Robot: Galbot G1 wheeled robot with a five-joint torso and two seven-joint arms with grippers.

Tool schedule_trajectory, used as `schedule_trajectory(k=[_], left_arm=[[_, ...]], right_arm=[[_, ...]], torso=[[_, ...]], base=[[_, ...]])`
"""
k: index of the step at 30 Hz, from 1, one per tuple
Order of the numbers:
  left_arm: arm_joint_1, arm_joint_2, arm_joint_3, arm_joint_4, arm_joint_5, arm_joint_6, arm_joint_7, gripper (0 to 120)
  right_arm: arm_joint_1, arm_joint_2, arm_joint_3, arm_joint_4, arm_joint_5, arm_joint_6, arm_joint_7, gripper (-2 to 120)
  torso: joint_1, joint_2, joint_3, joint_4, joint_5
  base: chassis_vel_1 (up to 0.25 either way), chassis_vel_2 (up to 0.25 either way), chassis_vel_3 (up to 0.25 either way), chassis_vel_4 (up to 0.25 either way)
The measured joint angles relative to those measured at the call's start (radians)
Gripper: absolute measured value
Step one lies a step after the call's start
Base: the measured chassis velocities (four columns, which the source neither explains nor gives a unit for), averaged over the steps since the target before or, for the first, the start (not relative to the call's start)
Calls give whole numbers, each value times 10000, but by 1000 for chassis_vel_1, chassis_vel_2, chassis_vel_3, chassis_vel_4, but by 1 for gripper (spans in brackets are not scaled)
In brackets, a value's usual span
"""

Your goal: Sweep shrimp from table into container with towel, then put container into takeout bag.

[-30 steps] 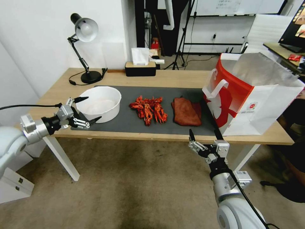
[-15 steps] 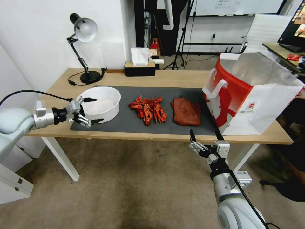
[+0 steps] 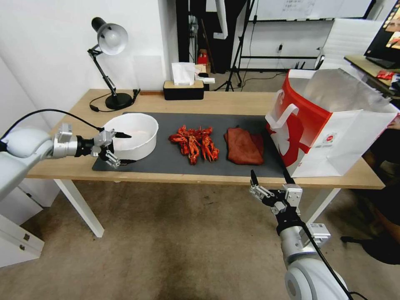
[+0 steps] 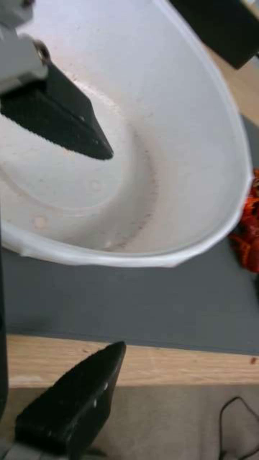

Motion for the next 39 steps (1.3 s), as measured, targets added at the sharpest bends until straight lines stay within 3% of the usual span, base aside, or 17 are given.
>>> schedule_trajectory(k=[3, 6, 16, 21, 29, 32, 33, 35, 36, 38, 39], left_arm=[[-182, -75, 195, 160, 85, 4, 89, 90], [-425, -183, 403, 343, 197, 14, 235, 74], [-674, -232, 548, 515, 383, 6, 536, 43], [-824, -179, 678, 497, 442, 5, 662, 19], [-931, -106, 800, 355, 486, 7, 747, 0], [-914, -24, 788, 81, 471, 14, 756, 0], [-736, 104, 573, -489, 373, 27, 766, 0], [-435, 200, 182, -1131, 296, 11, 851, 0], [-435, 200, 182, -1131, 296, 11, 851, 0], [27, 331, -319, -2046, 293, -129, 963, 0], [27, 331, -319, -2046, 293, -129, 963, 0]], right_arm=[[22, 9, 2, -28, 5, 2, 7, 100], [33, 38, 4, -91, 7, 15, 20, 100], [88, 43, 6, -141, 7, 24, 28, 100], [108, 43, -5, -181, 5, 25, 31, 100], [115, 42, -12, -186, 1, 26, 37, 100], [115, 42, -16, -187, 0, 29, 41, 100], [116, 40, -20, -192, -3, 31, 44, 100], [121, 43, -33, -203, -10, 31, 45, 100], [121, 43, -33, -203, -10, 31, 45, 100], [131, 52, -53, -232, -20, 32, 45, 100], [131, 52, -53, -232, -20, 32, 45, 100]], torso=[[-1, 0, 0, -2, 0], [-1, 0, 0, -4, 1], [-1, 0, 0, -3, 1], [-1, 0, 0, -2, 0], [-1, 0, -1, -2, 0], [-1, 0, 0, -3, 0], [-1, 0, 0, -3, 0], [-1, 1, -1, -2, 2], [-1, 1, -1, -2, 2], [-1, 1, -1, -4, 0], [-1, 1, -1, -4, 0]], base=[[0, 0, 0, 0], [0, 0, 0, 0], [0, 0, 0, 0], [0, 0, 0, 0], [0, 0, 0, 0], [0, 0, 0, 0], [0, 0, 0, 0], [0, 0, 0, 0], [0, 0, 0, 0], [0, 0, 0, 0], [0, 0, 0, 0]])
